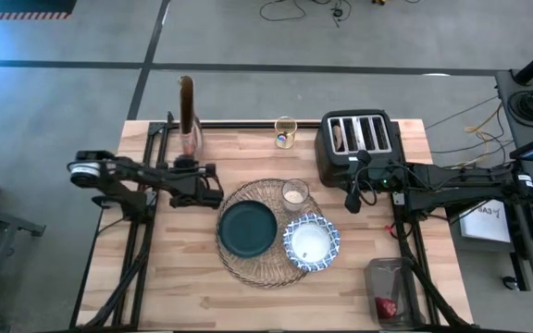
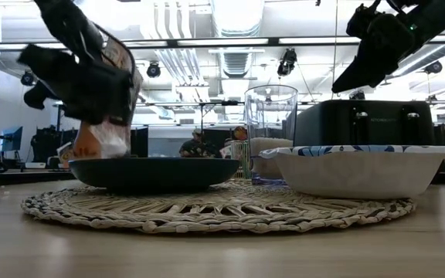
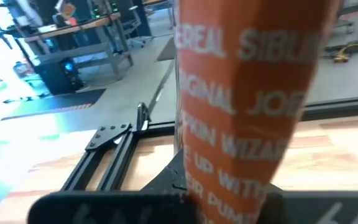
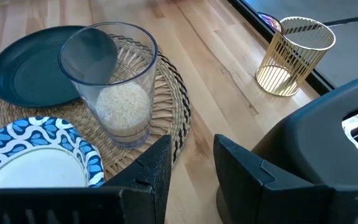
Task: Arrange a breakfast setting
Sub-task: Pour the cereal from the orange cereal box into the white patterned bowl
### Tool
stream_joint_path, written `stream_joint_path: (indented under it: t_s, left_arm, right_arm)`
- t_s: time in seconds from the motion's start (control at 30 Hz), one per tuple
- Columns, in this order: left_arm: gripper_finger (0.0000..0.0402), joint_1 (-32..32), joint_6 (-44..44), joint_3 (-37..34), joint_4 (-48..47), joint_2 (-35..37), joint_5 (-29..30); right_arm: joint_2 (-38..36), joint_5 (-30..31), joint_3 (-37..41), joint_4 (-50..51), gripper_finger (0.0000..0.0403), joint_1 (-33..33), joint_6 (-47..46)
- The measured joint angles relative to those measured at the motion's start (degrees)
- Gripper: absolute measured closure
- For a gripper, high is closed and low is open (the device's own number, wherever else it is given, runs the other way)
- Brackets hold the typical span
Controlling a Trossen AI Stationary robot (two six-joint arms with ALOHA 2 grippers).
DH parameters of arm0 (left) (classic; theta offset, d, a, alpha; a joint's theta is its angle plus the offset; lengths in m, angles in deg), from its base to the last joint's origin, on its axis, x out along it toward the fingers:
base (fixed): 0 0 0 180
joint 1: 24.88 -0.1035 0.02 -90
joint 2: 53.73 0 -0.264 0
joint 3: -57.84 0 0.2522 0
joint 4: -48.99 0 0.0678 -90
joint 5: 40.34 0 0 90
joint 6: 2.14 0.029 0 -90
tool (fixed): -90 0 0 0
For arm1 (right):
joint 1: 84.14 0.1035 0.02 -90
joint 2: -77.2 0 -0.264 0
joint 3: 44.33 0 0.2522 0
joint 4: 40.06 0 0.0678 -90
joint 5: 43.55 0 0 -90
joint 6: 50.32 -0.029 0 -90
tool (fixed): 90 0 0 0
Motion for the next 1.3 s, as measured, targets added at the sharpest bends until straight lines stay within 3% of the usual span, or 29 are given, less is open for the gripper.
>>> stream_joint_path:
  t_s: [0.37, 0.53, 0.7, 0.9, 1.07, 1.3]
  left_arm:
    - [0.0401, 7.4, 19.9, 1.2, -1.6, 16.4, -3.2]
    - [0.0401, 10.5, 37.1, 6.1, -2.3, 22.9, -9.4]
    - [0.0402, 11.1, 52.1, 14.8, -5.0, 25.5, -21.3]
    - [0.0402, 11.2, 57.6, 26.0, -13.3, 24.1, -28.7]
    - [0.0401, 11.8, 57.7, 34.0, -18.4, 20.8, -37.0]
    - [0.0401, 15.9, 54.6, 42.3, -24.3, 15.7, -42.2]
  right_arm:
    - [0.0, 0.0, 0.0, 0.0, 0.0291, 0.0, 0.0]
    - [0.0, 0.0, 0.0, 0.0, 0.0291, 0.0, 0.0]
    - [0.0, 0.0, 0.0, 0.0, 0.0291, 0.0, 0.0]
    - [0.0, 0.0, 0.0, 0.0, 0.0291, 0.0, 0.0]
    - [0.0, 0.0, 0.0, 0.0, 0.0291, 0.0, 0.0]
    - [0.0, 0.0, 0.0, 0.0, 0.0291, 0.0, 0.0]
